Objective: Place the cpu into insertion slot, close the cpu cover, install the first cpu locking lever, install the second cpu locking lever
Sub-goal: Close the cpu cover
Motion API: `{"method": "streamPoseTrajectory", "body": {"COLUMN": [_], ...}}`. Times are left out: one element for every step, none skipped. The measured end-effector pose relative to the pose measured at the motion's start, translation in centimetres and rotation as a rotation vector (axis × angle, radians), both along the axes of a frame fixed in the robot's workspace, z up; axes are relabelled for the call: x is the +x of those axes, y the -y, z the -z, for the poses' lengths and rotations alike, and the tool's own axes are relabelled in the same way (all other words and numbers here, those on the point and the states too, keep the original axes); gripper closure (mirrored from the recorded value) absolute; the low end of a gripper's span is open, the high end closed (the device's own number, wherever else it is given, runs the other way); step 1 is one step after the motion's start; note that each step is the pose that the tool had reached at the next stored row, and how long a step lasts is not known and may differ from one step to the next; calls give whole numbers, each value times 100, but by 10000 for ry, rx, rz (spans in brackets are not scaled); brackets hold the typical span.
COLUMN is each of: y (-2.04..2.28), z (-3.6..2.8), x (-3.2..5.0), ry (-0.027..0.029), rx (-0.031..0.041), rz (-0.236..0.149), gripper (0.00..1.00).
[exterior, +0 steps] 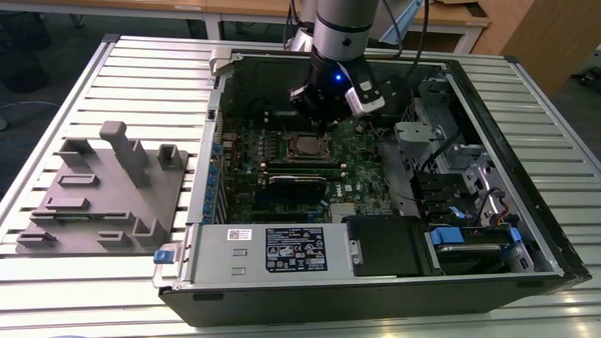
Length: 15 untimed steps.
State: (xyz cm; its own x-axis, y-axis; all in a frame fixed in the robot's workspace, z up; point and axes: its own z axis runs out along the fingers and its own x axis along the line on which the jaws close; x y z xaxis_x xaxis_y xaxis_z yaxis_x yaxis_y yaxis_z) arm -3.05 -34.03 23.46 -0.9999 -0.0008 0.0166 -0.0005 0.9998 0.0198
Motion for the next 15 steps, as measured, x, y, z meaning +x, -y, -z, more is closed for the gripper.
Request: {"method": "streamPoseTrajectory", "body": {"y": [0, 0, 1, 0, 0, 0, 0, 0, 0, 0, 0, 0, 0, 0, 0], "z": [0, 1, 1, 4, 7, 9, 11, 11, 11, 12, 13, 13, 13, 13, 14], "x": [-1, -1, -1, -1, -1, -2, -1, -1, -1, -1, -2, -2, -3, -7, -13], "ry": [1, 2, 7, 18, 32, 52, 66, 74, 75, 77, 77, 77, 77, 79, 85], "rx": [-29, -41, -46, -45, -44, -45, -47, -47, -46, -45, -44, -45, -45, -43, -43], "rz": [0, -1, -2, 0, 0, 1, 1, 0, -1, 0, 0, 0, 0, 2, 2], "gripper": [89, 89, 89, 89, 89, 89, 89, 89, 89, 89, 89, 89, 89, 89, 89]}}
